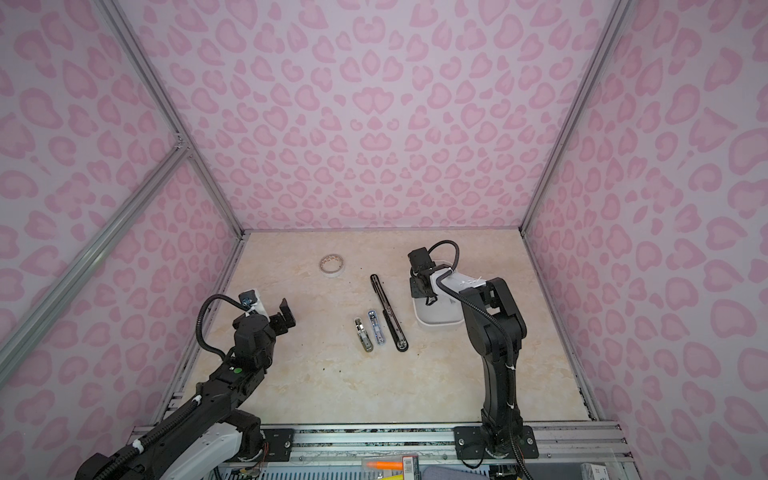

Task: Load the staples into the stapler
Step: 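Lift the grey staple strip out of the tray with the right gripper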

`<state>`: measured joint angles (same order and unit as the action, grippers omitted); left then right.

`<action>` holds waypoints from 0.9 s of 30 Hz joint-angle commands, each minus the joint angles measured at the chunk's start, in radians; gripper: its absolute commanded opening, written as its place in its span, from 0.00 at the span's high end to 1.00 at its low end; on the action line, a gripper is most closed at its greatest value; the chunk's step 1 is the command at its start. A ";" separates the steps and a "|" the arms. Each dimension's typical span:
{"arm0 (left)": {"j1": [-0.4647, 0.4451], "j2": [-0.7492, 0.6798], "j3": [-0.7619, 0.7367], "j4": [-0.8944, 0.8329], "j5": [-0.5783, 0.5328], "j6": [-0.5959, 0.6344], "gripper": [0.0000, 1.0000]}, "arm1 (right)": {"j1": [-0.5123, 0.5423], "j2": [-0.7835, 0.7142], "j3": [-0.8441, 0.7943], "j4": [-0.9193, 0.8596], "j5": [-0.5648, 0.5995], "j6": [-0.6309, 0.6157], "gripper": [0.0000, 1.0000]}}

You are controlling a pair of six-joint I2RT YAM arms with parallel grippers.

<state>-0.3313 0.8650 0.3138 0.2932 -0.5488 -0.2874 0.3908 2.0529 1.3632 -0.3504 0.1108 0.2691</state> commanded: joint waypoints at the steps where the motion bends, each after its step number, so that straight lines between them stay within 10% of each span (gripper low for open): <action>1: 0.002 -0.013 -0.007 0.041 -0.010 -0.006 0.02 | 0.002 0.014 -0.011 -0.068 -0.022 -0.001 0.85; 9: 0.002 -0.078 -0.038 0.024 -0.006 -0.026 0.02 | -0.002 -0.082 -0.028 -0.056 -0.014 -0.003 0.86; 27: 0.001 -0.177 -0.106 -0.029 0.409 -0.083 0.02 | 0.102 -0.356 -0.201 -0.015 -0.018 0.056 0.87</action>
<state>-0.3313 0.6582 0.1921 0.2726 -0.2047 -0.3473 0.4664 1.7176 1.1770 -0.3645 0.0631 0.3195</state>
